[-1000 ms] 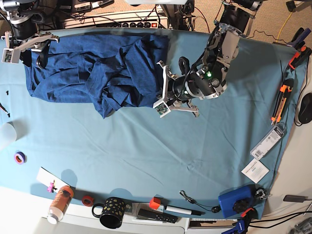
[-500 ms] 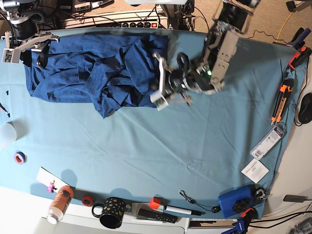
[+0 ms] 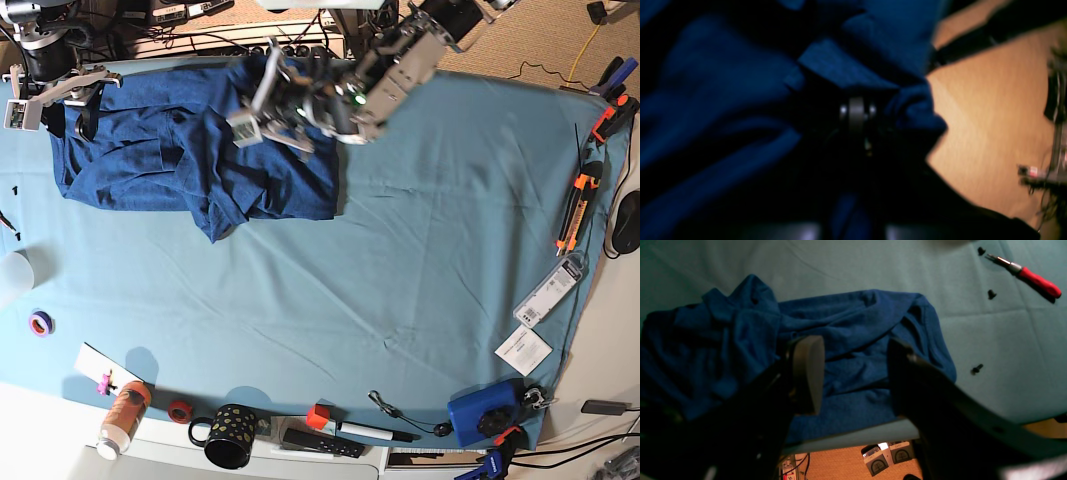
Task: Layout the t-shirt on the table in an organized manner, then fold the t-shirt properly
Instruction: 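Move the right gripper over the collar end and grasp it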
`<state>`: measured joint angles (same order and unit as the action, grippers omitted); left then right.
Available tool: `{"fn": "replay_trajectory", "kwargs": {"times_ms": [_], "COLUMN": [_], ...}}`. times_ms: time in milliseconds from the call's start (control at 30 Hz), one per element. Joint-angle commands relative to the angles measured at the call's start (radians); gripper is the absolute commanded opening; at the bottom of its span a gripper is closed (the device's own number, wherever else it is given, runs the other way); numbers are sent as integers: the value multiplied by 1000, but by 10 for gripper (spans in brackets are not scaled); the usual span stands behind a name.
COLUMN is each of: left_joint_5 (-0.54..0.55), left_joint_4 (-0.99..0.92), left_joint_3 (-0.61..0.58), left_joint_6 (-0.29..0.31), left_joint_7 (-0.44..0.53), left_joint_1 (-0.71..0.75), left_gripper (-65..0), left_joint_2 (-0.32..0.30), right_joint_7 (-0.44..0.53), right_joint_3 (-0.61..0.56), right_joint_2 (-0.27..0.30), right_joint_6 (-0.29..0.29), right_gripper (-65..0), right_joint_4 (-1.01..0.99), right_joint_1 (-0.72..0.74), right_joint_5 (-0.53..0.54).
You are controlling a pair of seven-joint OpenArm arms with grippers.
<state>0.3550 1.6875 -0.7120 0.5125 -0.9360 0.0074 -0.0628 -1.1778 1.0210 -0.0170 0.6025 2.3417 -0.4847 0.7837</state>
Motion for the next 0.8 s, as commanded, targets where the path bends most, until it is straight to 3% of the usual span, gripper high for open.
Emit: {"fn": "replay_trajectory", "kwargs": {"times_ms": [0, 333, 433, 533, 567, 633, 767], "left_joint_5": [-3, -16, 66, 256, 283, 227, -14], "left_joint_4": [17, 42, 79, 101, 101, 101, 101], "left_joint_3": [-18, -69, -68, -68, -69, -68, -68], "left_joint_6": [0, 10, 20, 164, 186, 183, 48], "left_joint_7": [19, 16, 11, -19, -27, -28, -5], "left_joint_1": [-11, -25, -44, -66, -72, -74, -74], "left_gripper": [-650, -650, -650, -650, -650, -650, -650], "left_joint_2": [28, 112, 113, 113, 113, 113, 113], "right_joint_7": [25, 25, 26, 22, 14, -14, -113], "right_joint_3": [7, 7, 6, 6, 6, 6, 5], "right_joint_2": [9, 10, 12, 12, 12, 12, 12], "right_joint_6": [0, 0, 7, 38, 48, 71, 96], "right_gripper": [-351, -351, -351, -351, -351, -351, -351], "right_joint_4": [15, 15, 15, 15, 15, 15, 15], "right_joint_1": [-2, -2, -2, -2, -2, -2, -2], "right_joint_5": [13, 12, 13, 43, 63, 105, 294]}}
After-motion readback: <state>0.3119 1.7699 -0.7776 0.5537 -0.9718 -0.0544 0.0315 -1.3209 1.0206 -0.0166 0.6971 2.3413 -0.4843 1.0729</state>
